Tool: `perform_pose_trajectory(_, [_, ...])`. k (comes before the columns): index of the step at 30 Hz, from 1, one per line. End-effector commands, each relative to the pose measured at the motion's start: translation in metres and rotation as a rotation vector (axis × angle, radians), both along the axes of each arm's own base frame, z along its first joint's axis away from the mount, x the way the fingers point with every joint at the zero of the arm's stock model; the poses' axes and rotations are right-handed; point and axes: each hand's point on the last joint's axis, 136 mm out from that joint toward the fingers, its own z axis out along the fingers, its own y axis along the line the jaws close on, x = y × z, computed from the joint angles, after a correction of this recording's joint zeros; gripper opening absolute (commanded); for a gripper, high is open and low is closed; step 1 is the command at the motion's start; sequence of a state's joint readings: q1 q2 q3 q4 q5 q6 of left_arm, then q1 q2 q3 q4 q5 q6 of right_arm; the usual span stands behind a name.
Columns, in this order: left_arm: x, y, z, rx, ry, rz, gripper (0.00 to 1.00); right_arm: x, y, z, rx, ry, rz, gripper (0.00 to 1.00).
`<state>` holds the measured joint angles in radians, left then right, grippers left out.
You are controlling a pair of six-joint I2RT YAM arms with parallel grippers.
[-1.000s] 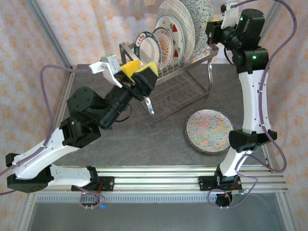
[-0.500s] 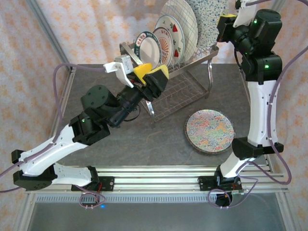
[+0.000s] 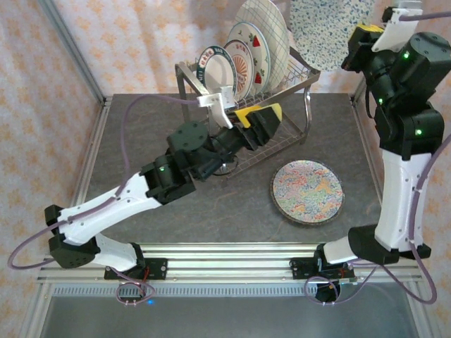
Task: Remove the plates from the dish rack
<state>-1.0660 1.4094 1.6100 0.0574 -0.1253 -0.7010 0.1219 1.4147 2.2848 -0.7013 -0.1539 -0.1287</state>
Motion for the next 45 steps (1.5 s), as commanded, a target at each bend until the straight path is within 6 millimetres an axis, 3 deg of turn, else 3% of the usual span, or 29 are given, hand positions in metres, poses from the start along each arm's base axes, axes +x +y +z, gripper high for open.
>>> perform_pose_trajectory(1, [-0.004,-0.009,0.021,-0.142,0.051,-0.076,0.78,-0.031,-0.025,0.020,0.124,-0.079,-0.110,0.00])
perform_pose_trajectory(19, [0.016,-0.082,-0.061,-0.329,0.496,-0.211,0.78,-0.109,-0.082,-0.059,0.477,0.127,-0.408,0.00])
perform_pose_trajectory(32, [0.016,-0.127,-0.106,-0.386,0.755,-0.297,0.70,-0.125,-0.077,-0.128,0.717,0.259,-0.425,0.00])
perform_pose_trajectory(45, [0.022,-0.147,-0.134,-0.445,0.833,-0.316,0.61,-0.129,-0.061,-0.173,0.876,0.366,-0.383,0.00])
